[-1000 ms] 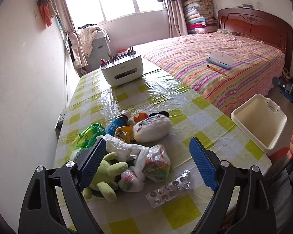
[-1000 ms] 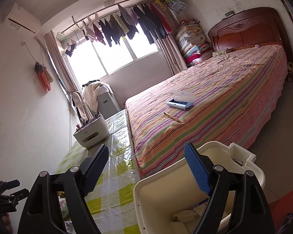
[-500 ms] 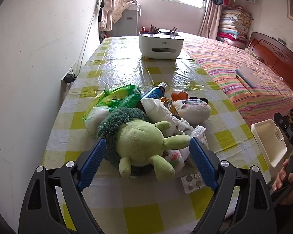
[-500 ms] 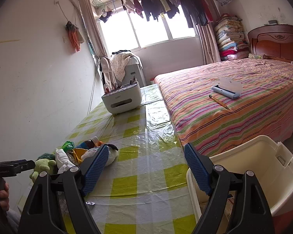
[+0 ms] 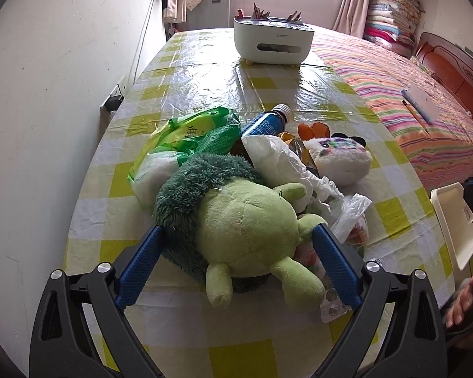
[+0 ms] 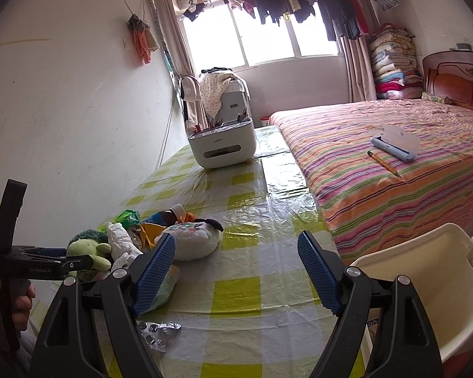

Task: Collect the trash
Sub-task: 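Grasp the green plush toy with the left tool, then grasp the clear plastic bag of snacks with the right tool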

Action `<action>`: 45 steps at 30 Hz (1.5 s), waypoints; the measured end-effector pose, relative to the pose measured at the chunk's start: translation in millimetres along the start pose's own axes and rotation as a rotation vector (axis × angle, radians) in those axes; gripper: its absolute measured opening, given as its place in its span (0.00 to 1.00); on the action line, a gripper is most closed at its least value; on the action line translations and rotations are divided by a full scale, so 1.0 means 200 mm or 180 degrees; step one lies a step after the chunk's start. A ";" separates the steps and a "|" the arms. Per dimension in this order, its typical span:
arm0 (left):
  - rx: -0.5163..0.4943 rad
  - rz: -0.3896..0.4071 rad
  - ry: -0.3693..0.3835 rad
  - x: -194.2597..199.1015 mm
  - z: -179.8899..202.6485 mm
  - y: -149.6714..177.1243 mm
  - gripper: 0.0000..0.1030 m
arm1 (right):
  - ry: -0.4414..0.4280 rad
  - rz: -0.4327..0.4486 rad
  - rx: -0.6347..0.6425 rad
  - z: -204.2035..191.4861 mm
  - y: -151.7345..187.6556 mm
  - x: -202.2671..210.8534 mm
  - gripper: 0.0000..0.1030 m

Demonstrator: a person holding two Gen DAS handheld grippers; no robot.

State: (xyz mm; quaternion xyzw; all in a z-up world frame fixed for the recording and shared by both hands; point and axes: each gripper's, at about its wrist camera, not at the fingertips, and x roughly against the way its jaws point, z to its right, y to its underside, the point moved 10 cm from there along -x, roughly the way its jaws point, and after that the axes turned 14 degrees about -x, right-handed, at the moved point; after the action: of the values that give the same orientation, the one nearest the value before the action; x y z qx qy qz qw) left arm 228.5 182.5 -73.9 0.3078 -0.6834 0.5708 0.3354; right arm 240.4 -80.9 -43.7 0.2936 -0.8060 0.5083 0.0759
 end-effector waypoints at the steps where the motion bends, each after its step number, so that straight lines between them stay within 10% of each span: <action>1: 0.0016 -0.0024 -0.0013 -0.02 -0.01 -0.01 0.93 | -0.0003 -0.0013 0.0008 0.00 0.00 0.00 0.75; 16: 0.0431 0.0159 0.0101 0.00 -0.13 0.00 0.63 | -0.0253 -0.0292 0.0104 -0.14 0.10 -0.06 0.75; 28: 0.0343 0.0699 -0.0067 0.23 -0.12 -0.09 0.62 | -0.0673 -0.1033 0.0278 -0.36 0.35 -0.20 0.75; 45: 0.0427 0.1008 -0.0052 0.36 -0.09 -0.16 0.63 | -0.0414 -0.1607 0.0845 -0.46 0.57 -0.49 0.72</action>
State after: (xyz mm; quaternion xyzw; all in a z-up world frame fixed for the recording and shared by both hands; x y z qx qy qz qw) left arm 213.8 192.1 5.5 0.2225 -0.6864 0.6583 0.2144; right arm 241.2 73.4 -130.1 0.5242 -0.6372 0.5544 0.1090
